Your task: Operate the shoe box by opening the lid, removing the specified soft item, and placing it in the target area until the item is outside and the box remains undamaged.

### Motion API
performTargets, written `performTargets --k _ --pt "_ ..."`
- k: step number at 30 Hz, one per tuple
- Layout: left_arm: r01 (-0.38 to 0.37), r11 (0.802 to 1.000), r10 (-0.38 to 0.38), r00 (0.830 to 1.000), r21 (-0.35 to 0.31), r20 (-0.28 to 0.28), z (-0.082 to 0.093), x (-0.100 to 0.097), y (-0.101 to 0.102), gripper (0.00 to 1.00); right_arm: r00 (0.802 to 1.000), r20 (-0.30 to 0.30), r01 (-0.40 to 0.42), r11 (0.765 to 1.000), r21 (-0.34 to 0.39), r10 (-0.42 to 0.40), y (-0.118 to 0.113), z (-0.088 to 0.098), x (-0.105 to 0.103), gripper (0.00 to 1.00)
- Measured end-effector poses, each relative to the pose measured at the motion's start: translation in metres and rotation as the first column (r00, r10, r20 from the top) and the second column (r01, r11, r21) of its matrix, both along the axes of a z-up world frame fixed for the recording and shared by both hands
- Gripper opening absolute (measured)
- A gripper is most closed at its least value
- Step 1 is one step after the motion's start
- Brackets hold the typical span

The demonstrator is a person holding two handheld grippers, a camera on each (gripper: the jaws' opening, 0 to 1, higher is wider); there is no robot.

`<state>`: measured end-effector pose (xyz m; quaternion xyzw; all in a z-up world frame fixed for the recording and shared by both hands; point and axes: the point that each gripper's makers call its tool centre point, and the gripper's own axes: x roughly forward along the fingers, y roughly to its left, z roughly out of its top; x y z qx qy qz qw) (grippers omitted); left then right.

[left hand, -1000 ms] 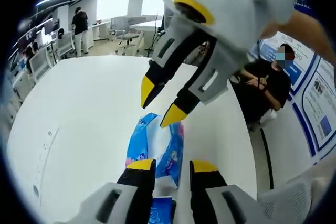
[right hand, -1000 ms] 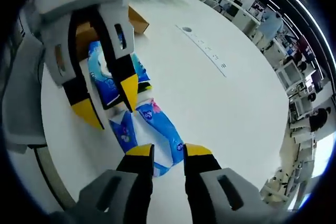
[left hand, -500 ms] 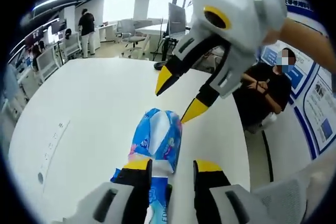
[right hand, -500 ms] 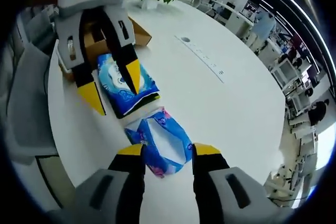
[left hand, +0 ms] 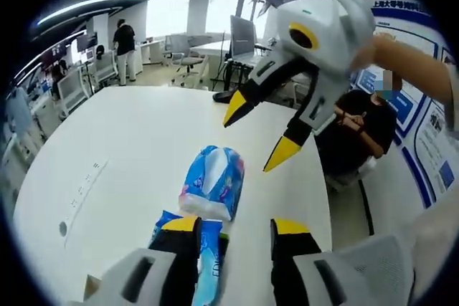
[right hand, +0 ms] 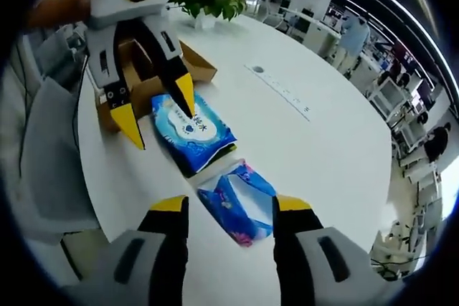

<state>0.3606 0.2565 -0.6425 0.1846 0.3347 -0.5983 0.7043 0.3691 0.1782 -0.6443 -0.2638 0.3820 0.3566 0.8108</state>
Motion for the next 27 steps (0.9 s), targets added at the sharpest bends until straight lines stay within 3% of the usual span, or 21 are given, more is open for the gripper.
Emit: performTargets --k 14,19,27 --pt "-0.049 0.995 0.049 0.999 -0.087 0.0 0.022 -0.014 0.027 0.5 0.999 0.016 0.036 0.996 0.085 -0.037 0.026 0.009 -0.02 0.54" --pt "-0.073 0.992 0.077 0.996 -0.104 0.035 0.032 -0.016 0.042 0.52 0.999 0.037 0.024 0.994 0.109 -0.028 0.04 0.015 -0.025 0.56" --pt "-0.127 0.983 0.13 0.991 -0.129 0.014 0.038 -0.02 0.073 0.56 0.999 0.041 -0.004 0.991 0.133 -0.001 0.062 0.017 -0.035 0.58"
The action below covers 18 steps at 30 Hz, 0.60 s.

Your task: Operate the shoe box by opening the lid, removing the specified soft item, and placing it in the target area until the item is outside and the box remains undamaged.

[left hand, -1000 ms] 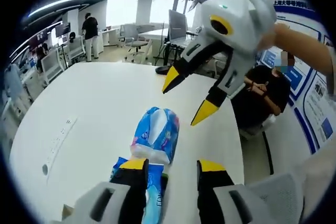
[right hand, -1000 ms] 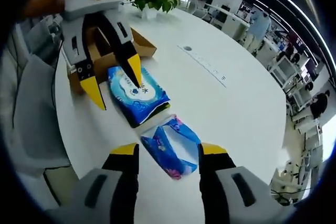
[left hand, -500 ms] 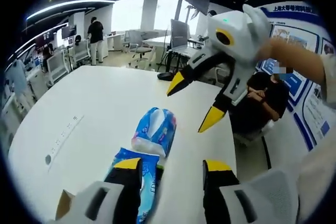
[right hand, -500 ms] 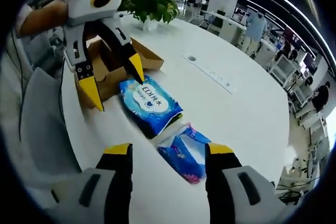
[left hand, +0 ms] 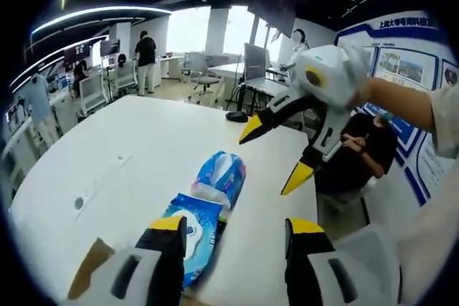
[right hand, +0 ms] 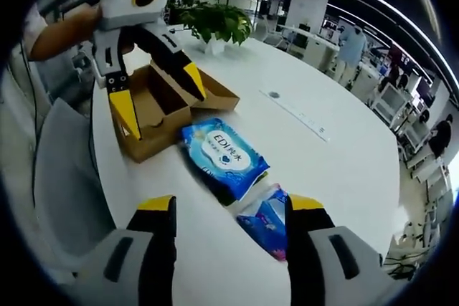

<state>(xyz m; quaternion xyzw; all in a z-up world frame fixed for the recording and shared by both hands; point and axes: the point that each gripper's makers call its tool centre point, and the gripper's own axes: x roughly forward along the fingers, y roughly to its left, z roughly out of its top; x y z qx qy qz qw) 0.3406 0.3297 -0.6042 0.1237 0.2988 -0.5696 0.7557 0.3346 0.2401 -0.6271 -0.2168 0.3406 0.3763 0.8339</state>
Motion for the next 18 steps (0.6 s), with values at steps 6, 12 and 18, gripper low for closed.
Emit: performTargets --k 6,12,18 --pt "-0.034 0.999 0.034 0.999 -0.012 0.005 0.001 -0.004 0.026 0.57 0.999 0.0 -0.034 0.999 0.018 0.034 0.017 -0.002 -0.006 0.58" --pt "-0.059 0.998 0.059 0.998 -0.023 0.01 0.0 -0.006 0.052 0.58 0.997 0.002 -0.077 0.996 0.037 0.077 0.037 -0.003 -0.011 0.58" --pt "-0.096 0.994 0.097 0.995 -0.044 0.03 0.006 -0.005 0.075 0.59 0.993 0.005 -0.116 0.992 0.053 0.116 0.056 -0.002 -0.012 0.58"
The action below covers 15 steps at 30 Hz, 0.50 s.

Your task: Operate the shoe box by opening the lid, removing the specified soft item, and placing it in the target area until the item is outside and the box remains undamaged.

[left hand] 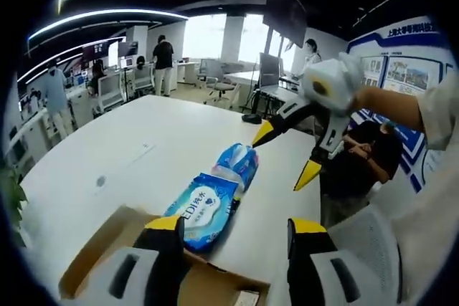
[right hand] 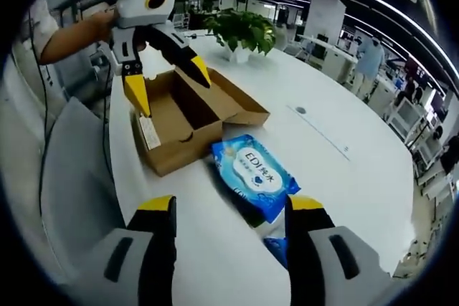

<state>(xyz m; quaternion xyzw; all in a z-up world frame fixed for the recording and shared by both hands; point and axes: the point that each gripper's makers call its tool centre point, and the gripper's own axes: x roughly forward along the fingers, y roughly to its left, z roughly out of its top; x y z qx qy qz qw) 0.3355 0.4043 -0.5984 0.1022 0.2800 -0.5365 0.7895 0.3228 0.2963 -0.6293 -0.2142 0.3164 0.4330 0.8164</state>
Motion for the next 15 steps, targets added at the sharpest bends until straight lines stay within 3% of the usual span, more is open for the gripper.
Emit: performTargets --k 6,15 --pt "-0.033 0.999 0.033 0.999 -0.006 0.015 0.004 0.002 0.025 0.61 1.0 -0.006 -0.028 0.999 0.022 0.028 0.019 0.001 0.001 0.58" --pt "-0.131 0.991 0.131 0.991 0.011 0.015 -0.001 0.001 0.078 0.61 0.996 -0.016 -0.085 0.996 0.026 0.085 0.042 -0.002 0.0 0.58"
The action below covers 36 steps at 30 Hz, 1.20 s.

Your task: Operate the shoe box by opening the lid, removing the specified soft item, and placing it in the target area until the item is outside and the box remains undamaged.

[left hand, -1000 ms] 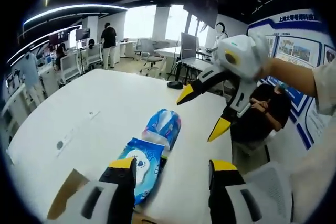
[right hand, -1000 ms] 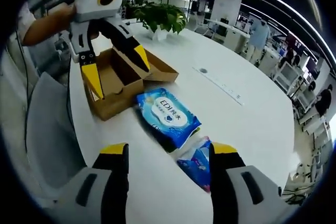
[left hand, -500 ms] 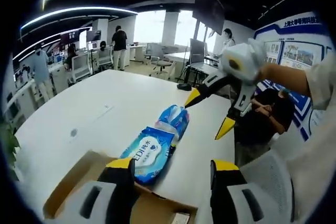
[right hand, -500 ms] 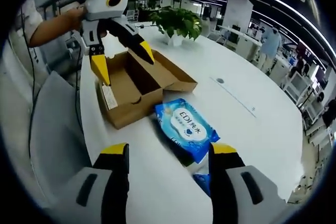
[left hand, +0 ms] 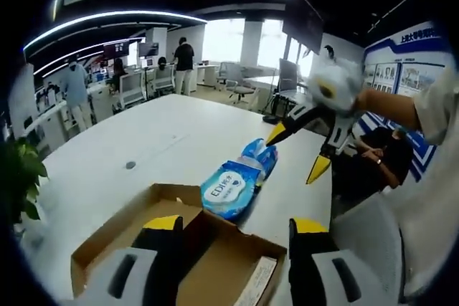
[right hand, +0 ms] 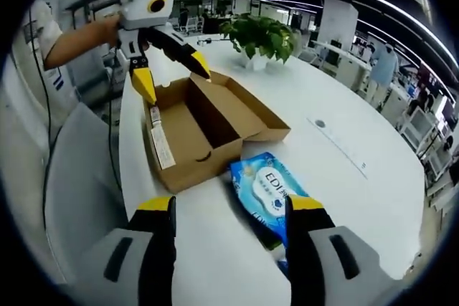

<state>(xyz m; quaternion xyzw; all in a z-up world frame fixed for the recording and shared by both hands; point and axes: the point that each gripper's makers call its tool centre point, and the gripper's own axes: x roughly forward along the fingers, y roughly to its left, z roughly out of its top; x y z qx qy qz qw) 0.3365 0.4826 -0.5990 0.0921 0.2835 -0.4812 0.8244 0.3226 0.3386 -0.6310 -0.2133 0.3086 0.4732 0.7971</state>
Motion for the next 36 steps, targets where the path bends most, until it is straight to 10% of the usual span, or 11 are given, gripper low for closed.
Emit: performTargets --k 13,36 --pt "-0.19 0.982 0.191 0.982 0.016 -0.003 -0.009 -0.009 0.081 0.61 0.998 0.004 -0.067 0.998 -0.019 0.067 0.023 -0.006 -0.001 0.57" --pt "-0.482 0.872 0.485 0.875 0.085 -0.016 -0.045 -0.032 0.19 0.54 0.957 -0.029 -0.29 0.956 -0.032 0.289 0.09 -0.028 -0.01 0.52"
